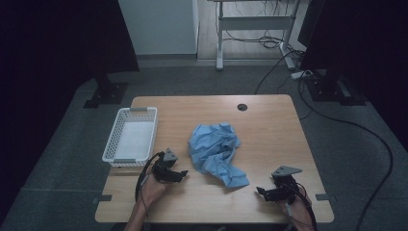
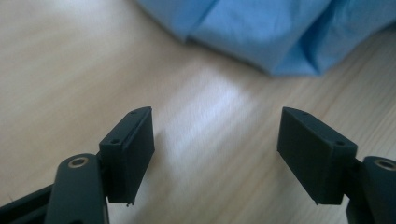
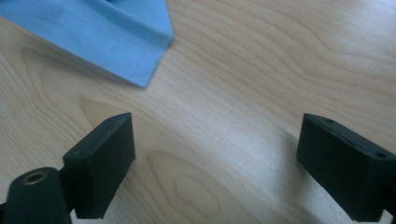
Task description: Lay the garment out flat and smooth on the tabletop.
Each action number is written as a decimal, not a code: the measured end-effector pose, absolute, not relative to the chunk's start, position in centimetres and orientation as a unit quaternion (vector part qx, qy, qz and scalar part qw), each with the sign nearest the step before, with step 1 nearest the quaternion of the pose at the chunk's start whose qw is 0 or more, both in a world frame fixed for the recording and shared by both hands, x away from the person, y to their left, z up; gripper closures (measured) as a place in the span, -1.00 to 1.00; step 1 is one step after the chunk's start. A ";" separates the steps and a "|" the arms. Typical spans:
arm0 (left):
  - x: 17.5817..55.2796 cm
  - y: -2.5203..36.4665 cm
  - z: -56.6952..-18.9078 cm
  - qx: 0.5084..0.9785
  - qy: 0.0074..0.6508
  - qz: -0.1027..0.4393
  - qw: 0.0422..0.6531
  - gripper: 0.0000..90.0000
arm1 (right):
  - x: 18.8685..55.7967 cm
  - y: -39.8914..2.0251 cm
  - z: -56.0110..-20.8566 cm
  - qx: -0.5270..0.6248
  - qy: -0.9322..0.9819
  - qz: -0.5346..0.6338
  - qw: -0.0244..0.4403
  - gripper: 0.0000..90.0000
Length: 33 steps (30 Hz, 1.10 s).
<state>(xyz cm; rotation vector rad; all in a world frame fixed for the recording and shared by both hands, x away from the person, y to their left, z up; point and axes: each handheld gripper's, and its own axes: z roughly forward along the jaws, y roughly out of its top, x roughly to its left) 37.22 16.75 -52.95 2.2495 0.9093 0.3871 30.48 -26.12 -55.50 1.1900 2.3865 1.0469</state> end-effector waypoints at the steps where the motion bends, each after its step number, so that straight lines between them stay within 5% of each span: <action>1: 37.5 16.6 -52.5 0.862 0.346 0.150 0.339 -0.38 | 30.6 -25.9 -55.3 0.409 0.825 0.365 0.136 -0.70; 18: 44.6 13.1 -48.8 0.856 0.341 0.157 0.356 -0.40 | 33.9 -20.2 -53.6 0.343 0.849 0.390 0.100 -0.36; 20: 45.0 12.5 -49.3 0.858 0.339 0.152 0.354 -0.28 | 34.2 -19.3 -54.0 0.333 0.858 0.379 0.097 -0.27; 27: 45.1 11.4 -50.9 0.865 0.352 0.154 0.324 0.68 | 34.1 -17.5 -54.8 0.313 0.875 0.349 0.119 0.33; 33: 44.5 12.4 -49.7 0.846 0.366 0.176 0.345 0.88 | 33.1 -17.3 -54.3 0.304 0.888 0.312 0.149 0.53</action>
